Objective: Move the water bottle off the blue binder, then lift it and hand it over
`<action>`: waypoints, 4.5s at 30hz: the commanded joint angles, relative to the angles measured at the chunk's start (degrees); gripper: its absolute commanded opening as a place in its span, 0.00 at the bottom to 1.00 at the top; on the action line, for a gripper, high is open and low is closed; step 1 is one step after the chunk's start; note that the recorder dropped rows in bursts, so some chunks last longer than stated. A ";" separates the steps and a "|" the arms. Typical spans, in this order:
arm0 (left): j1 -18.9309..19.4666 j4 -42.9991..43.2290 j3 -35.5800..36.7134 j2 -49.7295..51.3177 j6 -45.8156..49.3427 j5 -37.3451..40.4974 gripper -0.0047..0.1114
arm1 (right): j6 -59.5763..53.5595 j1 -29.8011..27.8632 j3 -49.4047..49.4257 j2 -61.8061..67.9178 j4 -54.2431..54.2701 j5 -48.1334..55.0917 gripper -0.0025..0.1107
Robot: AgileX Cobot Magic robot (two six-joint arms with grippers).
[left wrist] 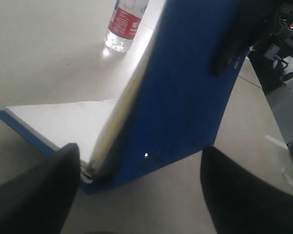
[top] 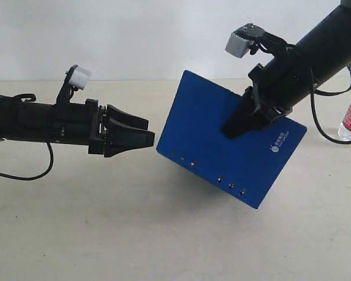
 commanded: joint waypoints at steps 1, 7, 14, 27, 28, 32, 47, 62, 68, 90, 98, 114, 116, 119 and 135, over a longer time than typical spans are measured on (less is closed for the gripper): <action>2.17 -2.38 -0.05 -0.35 -0.40 0.94 0.60 | -1.18 -0.02 -0.09 -0.78 7.29 -8.13 0.02; 6.69 -4.53 -0.05 -0.35 -2.26 0.94 0.60 | -14.07 -0.02 -0.09 -4.40 27.99 -10.61 0.02; 8.70 -4.53 1.13 -0.35 -2.95 0.94 0.60 | -27.56 -0.02 2.09 -12.43 42.52 -8.53 0.02; 8.70 -4.53 1.59 -0.35 -2.61 0.94 0.55 | -49.59 -0.02 38.85 -33.21 57.41 -30.49 0.02; 8.78 -4.53 1.59 -0.35 -2.74 0.94 0.55 | -48.97 -0.02 41.61 -33.37 57.41 -29.18 0.02; 9.02 -4.53 1.59 -0.35 -3.56 0.94 0.55 | -51.59 -0.02 43.42 -32.14 57.41 -27.65 0.02; 9.37 -4.53 1.59 -0.35 -5.77 0.94 0.55 | -46.47 -0.02 42.91 -17.35 57.41 -39.43 0.02; 9.37 -4.53 1.59 -0.35 -7.07 0.94 0.55 | -40.27 -0.02 37.68 -9.22 57.41 -47.19 0.57; 8.65 -4.53 1.59 -0.35 -10.07 0.94 0.55 | -37.27 -0.02 30.34 -4.94 57.41 -53.68 0.57; -11.34 -4.53 0.43 -0.35 -30.46 -15.54 0.55 | -19.86 -0.02 29.21 -2.02 57.41 -66.29 0.57; -16.69 -4.53 -5.14 2.65 -42.86 -29.77 0.58 | -15.06 -0.02 29.71 -1.51 57.41 -69.68 0.57; -16.74 -4.53 -8.65 7.58 -42.00 -19.59 0.58 | -33.18 -0.02 25.28 -7.14 57.41 -49.52 0.39; -16.74 -4.53 -8.65 7.58 -38.80 -19.59 0.58 | -33.30 -0.02 24.85 -11.93 57.41 -46.58 0.35; -16.37 -4.53 -8.65 7.58 -37.56 -19.59 0.58 | -32.77 -0.02 25.04 -21.76 57.09 -44.72 0.35; -5.37 -4.53 -8.65 7.58 -37.17 -17.05 0.57 | -23.59 1.31 51.54 -52.63 52.83 -80.60 0.35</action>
